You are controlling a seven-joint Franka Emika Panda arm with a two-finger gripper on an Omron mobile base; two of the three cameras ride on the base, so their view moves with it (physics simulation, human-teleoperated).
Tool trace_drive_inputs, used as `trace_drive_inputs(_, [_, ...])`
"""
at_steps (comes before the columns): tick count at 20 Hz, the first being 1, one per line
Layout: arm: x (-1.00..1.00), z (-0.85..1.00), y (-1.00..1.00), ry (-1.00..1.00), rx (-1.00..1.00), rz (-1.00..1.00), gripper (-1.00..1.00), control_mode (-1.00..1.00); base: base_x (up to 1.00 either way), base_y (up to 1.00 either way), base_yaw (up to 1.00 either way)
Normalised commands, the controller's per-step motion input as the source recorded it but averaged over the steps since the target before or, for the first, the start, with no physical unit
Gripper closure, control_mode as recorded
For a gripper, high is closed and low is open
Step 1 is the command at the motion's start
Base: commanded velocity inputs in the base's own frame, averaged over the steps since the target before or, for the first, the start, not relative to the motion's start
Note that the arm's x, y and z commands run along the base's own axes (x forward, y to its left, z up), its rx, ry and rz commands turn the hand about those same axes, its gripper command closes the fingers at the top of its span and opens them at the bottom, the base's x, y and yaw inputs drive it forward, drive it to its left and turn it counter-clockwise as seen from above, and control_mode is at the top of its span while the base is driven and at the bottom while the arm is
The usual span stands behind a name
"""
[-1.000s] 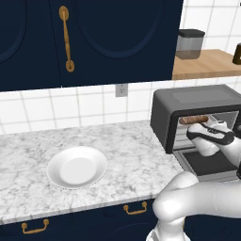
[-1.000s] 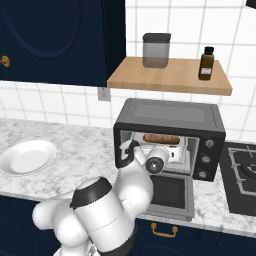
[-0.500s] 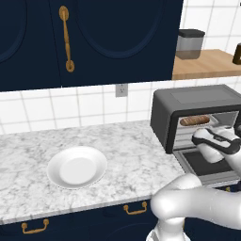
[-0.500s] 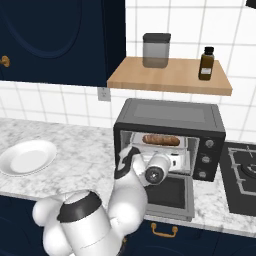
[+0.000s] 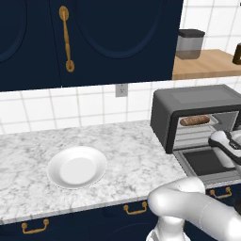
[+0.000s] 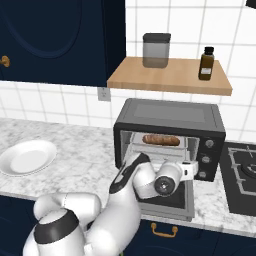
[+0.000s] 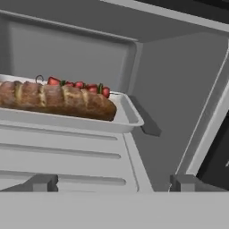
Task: Pick up the kebab skewer and baguette bread, and place them inside the toaster oven. Close the toaster oven door and start by setting the timer.
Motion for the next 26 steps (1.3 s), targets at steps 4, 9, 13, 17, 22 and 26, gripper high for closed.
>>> trace_drive_inputs(4, [-0.89,0.06,-0.46,0.01,0.00,0.00,-1.00,-1.00,0.00,0.00,0.00])
trace_drive_inputs(9, [-0.86,0.02,-0.38,0.03,0.00,0.00,-1.00,-1.00,0.00,0.00,0.00])
trace_drive_inputs(13, [-0.77,-0.03,-0.16,0.06,0.00,0.00,-1.00,-1.00,0.00,0.00,0.00])
trace_drive_inputs(17, [-0.76,-0.33,-0.13,0.08,0.02,0.00,-1.00,-1.00,0.00,0.00,0.00])
trace_drive_inputs(22, [-0.33,-0.58,-0.04,0.06,0.02,0.00,-1.00,-1.00,0.00,0.00,0.00])
trace_drive_inputs(26, [-0.11,-0.46,0.00,0.02,0.02,0.00,-1.00,-1.00,0.00,0.00,0.00])
